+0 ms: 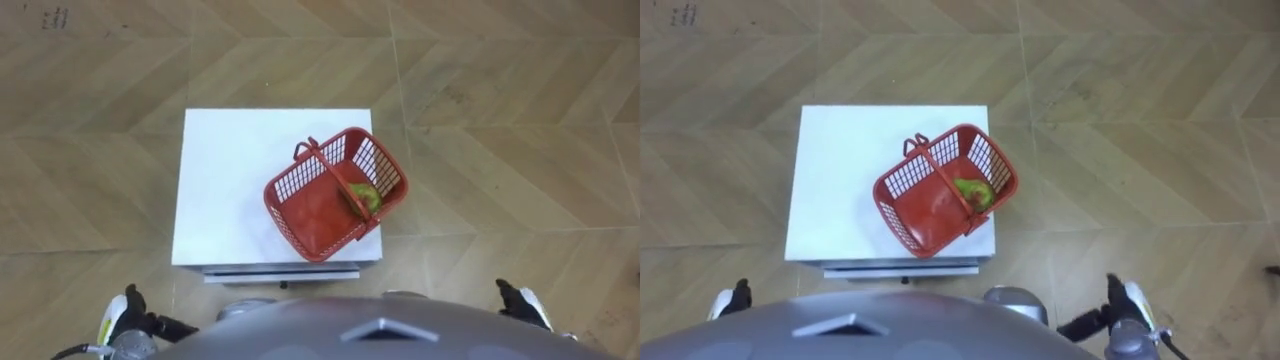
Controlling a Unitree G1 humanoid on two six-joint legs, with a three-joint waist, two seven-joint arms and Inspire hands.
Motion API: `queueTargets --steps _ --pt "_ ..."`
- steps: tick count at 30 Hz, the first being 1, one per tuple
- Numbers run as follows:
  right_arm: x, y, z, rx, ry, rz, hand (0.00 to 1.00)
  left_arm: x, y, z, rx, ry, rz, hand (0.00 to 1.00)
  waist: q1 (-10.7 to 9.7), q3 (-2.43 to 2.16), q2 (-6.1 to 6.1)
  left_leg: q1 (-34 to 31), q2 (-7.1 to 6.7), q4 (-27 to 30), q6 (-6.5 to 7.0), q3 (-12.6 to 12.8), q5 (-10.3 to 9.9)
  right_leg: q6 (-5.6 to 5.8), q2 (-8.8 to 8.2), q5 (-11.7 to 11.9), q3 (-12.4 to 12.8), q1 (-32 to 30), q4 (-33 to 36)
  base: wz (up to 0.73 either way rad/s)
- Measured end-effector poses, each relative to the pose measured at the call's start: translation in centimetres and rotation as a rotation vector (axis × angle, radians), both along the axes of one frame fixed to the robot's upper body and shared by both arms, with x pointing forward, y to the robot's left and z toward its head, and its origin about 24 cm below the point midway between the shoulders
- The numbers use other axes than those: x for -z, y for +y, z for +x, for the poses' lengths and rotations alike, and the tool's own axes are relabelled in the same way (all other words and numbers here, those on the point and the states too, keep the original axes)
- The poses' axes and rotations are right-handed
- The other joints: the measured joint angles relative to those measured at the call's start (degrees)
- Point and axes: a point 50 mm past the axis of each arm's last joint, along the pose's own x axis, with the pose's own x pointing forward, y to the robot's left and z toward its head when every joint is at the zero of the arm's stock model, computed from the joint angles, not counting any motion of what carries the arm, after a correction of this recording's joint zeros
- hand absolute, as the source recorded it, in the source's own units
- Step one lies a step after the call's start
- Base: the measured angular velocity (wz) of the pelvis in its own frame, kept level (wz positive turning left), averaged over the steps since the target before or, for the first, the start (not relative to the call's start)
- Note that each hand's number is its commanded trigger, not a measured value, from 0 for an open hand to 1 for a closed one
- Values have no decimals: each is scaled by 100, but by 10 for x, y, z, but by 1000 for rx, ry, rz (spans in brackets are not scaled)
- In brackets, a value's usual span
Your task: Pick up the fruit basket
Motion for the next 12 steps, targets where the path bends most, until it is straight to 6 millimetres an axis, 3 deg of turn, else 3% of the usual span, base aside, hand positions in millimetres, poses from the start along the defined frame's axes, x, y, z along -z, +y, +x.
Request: queueTargets --steps 9,12 --pt "7 10 -15 51 172 99 0 5 -12 -8 -33 61 -60 0 -19 7 -10 -16 6 39 -19 -108 -12 -26 -2 -56 -79 -28 98 5" --pt "8 11 -11 69 182 127 0 5 -10 -7 -48 63 -67 0 -9 5 -33 -15 5 62 -19 -149 -12 -24 -14 -63 -136 -6 99 7"
